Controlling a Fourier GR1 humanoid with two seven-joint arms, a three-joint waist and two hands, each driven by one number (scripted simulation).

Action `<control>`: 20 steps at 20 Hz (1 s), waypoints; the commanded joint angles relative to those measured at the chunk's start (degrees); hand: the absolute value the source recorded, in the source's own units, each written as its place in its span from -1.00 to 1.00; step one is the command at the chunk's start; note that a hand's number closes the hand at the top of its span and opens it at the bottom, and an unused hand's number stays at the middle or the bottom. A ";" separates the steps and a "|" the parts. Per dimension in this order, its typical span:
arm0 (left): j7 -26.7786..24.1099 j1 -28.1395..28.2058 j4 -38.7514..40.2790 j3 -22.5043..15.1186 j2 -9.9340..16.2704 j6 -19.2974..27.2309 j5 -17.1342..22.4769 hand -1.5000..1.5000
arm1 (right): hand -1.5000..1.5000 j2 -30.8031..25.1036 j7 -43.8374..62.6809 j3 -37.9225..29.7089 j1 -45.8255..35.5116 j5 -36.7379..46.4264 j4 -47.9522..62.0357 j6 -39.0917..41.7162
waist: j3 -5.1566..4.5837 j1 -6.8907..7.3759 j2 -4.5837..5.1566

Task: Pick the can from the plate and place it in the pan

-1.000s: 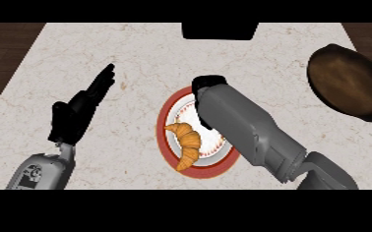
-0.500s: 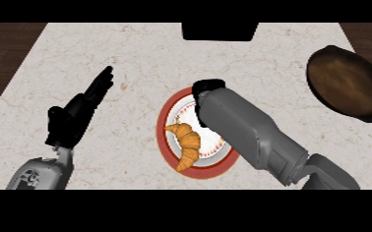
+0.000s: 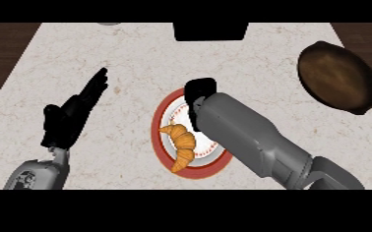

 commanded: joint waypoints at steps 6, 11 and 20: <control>0.37 4.79 0.94 3.14 0.76 2.59 0.02 0.00 | 1.00 -12.85 -18.55 -1.31 3.99 6.96 -25.31 -19.01 | 0.71 -8.12 -4.11; -0.02 6.05 0.64 5.04 1.65 3.08 0.44 0.00 | 1.00 -23.62 -25.95 -4.74 9.09 10.39 -38.02 -29.06 | 0.66 -10.17 -3.37; -1.76 7.79 -2.78 4.52 1.76 1.52 1.12 0.00 | 1.00 -46.61 -39.18 -17.77 34.25 3.59 -54.41 -42.43 | 0.31 -6.87 -0.60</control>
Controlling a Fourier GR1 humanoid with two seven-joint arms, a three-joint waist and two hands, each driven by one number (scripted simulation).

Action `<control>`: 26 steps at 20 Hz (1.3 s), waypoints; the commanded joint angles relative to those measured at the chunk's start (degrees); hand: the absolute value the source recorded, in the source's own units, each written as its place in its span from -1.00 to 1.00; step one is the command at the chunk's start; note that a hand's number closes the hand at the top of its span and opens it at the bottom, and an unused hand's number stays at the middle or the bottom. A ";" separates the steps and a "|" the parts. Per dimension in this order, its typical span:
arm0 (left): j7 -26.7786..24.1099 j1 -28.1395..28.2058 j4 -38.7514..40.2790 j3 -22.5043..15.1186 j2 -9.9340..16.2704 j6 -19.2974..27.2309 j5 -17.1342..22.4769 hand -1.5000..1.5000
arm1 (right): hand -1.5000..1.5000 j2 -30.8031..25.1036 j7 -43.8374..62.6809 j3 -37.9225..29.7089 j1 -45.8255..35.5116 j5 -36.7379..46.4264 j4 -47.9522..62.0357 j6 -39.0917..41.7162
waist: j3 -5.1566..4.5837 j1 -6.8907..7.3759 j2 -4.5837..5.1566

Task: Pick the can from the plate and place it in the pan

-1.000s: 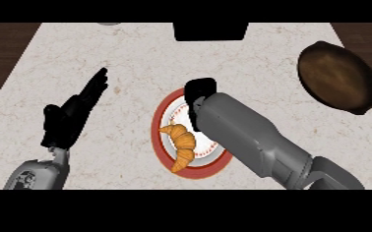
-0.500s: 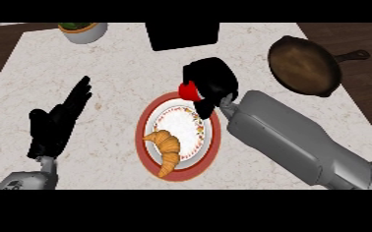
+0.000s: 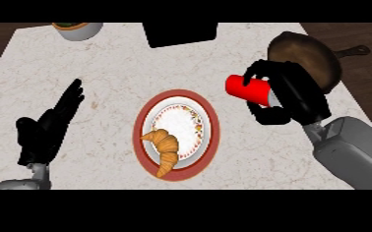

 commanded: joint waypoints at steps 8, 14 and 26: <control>0.63 -3.33 -2.30 -3.23 -0.61 -3.16 -0.54 0.00 | 1.00 -13.17 -30.30 -21.40 29.67 -19.40 -0.12 -10.73 | -0.30 7.38 2.23; 1.72 -6.71 -1.13 -3.83 -2.46 -3.79 -1.37 0.00 | 1.00 -5.68 -40.64 -27.10 21.51 -16.86 23.13 -9.03 | -0.39 10.19 2.55; 2.02 -8.70 0.08 -3.97 -3.52 -5.40 -2.86 0.00 | 1.00 2.60 -64.70 -35.60 -0.66 -12.96 67.38 -6.63 | -0.27 11.80 3.02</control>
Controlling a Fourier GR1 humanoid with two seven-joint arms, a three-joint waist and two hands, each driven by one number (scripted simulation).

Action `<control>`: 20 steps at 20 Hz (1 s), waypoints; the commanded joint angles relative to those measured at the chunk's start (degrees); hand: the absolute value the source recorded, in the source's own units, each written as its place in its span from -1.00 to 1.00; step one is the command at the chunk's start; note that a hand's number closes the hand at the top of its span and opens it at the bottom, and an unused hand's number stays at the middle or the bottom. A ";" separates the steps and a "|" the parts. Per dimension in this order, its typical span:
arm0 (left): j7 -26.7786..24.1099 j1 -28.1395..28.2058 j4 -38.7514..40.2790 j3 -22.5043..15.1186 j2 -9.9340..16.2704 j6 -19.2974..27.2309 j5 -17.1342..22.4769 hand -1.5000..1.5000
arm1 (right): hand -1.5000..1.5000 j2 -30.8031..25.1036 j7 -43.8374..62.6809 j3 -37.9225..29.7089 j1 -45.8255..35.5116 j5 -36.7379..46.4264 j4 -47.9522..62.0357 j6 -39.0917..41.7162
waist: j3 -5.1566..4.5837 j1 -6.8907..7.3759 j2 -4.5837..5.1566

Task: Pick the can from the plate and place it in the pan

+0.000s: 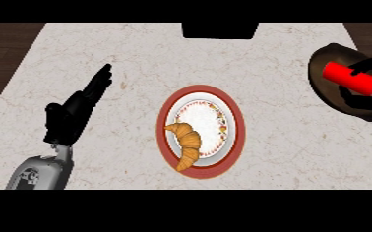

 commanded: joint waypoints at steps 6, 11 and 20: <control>-2.19 2.71 -1.43 -0.29 -0.97 -0.85 -0.65 0.00 | 1.00 1.68 -10.82 -4.39 -11.42 3.07 22.50 -0.89 | 0.10 1.40 0.45; -0.81 -2.14 0.64 -1.55 -2.03 -0.21 -2.33 0.00 | 1.00 -0.58 1.96 -2.25 -13.43 5.81 29.52 0.15 | 0.06 2.83 1.30; 0.51 -3.95 0.93 -1.06 -2.52 -1.41 -0.80 0.00 | -1.00 2.59 0.55 -2.84 -17.63 5.30 31.29 10.58 | 0.50 4.03 1.99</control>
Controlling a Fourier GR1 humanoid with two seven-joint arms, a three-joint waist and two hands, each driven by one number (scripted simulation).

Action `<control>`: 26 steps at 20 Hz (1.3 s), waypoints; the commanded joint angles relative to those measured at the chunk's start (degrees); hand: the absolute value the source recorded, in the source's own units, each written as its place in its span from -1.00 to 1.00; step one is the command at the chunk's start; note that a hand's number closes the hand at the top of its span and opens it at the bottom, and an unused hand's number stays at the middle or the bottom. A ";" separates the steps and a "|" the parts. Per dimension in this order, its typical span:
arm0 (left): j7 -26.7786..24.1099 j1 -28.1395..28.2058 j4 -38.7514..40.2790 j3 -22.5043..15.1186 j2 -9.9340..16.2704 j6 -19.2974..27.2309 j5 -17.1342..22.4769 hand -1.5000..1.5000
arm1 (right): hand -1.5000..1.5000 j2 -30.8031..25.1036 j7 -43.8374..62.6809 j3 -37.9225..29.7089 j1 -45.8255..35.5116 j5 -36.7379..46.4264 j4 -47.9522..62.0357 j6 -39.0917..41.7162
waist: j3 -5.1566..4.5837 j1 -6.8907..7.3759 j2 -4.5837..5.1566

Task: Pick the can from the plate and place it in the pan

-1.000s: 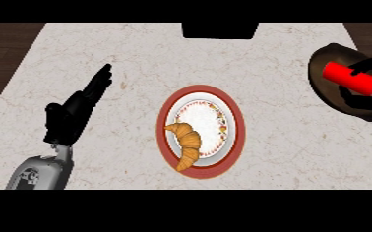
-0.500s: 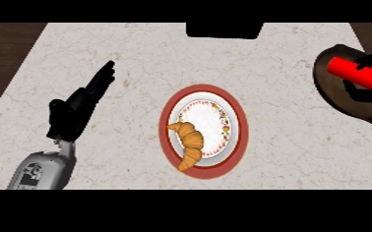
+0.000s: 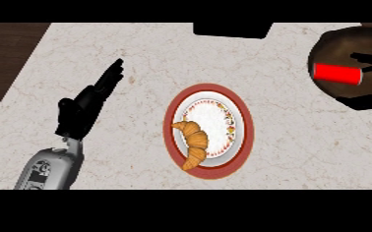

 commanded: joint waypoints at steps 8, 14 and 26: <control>0.95 -0.76 0.11 0.14 -0.37 0.04 -0.02 0.00 | -1.00 -0.59 -5.67 -13.02 -2.10 -12.96 0.19 14.71 | 0.30 -0.25 0.35; -0.58 1.18 -0.95 1.10 0.88 -0.77 0.39 0.00 | -1.00 -5.82 -6.73 -15.35 1.19 -15.41 1.53 30.99 | 0.19 -0.59 0.03; -1.81 2.74 0.00 1.96 0.13 0.48 -0.13 0.00 | -1.00 -9.42 -18.70 -17.41 11.64 -17.37 -2.80 42.84 | 0.21 -2.67 -0.46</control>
